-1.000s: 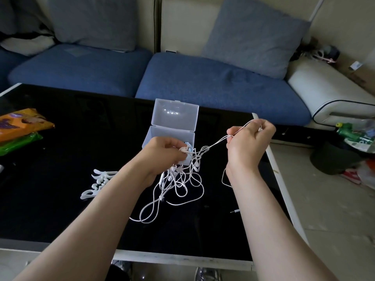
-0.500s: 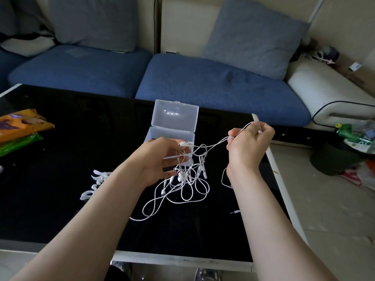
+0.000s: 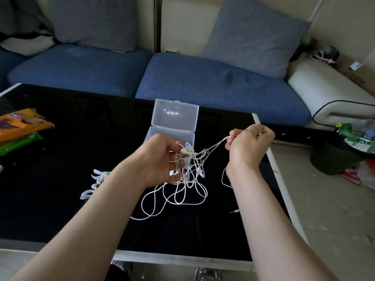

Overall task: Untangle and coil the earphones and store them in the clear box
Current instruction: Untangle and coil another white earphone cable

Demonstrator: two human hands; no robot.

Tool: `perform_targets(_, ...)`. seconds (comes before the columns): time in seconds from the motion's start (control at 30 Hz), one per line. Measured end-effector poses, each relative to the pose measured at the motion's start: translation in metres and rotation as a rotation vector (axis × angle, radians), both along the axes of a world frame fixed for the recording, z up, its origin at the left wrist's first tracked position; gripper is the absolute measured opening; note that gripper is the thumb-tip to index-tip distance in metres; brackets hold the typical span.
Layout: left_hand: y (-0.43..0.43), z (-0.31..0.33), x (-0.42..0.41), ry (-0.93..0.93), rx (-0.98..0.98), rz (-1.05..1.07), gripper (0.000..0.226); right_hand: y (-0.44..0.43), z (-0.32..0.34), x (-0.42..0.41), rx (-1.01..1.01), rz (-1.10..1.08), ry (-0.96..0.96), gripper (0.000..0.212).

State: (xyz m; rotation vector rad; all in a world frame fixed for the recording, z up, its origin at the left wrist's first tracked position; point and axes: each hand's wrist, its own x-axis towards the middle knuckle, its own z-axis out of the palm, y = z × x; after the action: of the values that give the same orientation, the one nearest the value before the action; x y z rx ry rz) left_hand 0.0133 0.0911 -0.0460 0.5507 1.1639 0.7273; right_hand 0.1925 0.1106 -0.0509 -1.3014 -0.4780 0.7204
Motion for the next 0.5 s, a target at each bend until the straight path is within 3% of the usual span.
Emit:
perform_targets(0.23,-0.0021,-0.0056,0.003,0.184,0.144,-0.079,0.018,-0.0009,0.0024,-0.0012,0.002,0.003,0.02,0.018)
perform_targets(0.37,-0.0047,-0.0076,0.0032,0.275,0.191,-0.088,0.037,-0.0028,0.0049,-0.0007,0.009,0.003,0.022,0.018)
perform_targets(0.5,-0.0054,-0.0053,0.006,0.31,0.176,-0.109,0.042,-0.0038,0.0069,-0.0018,0.016,0.011,0.035,0.018)
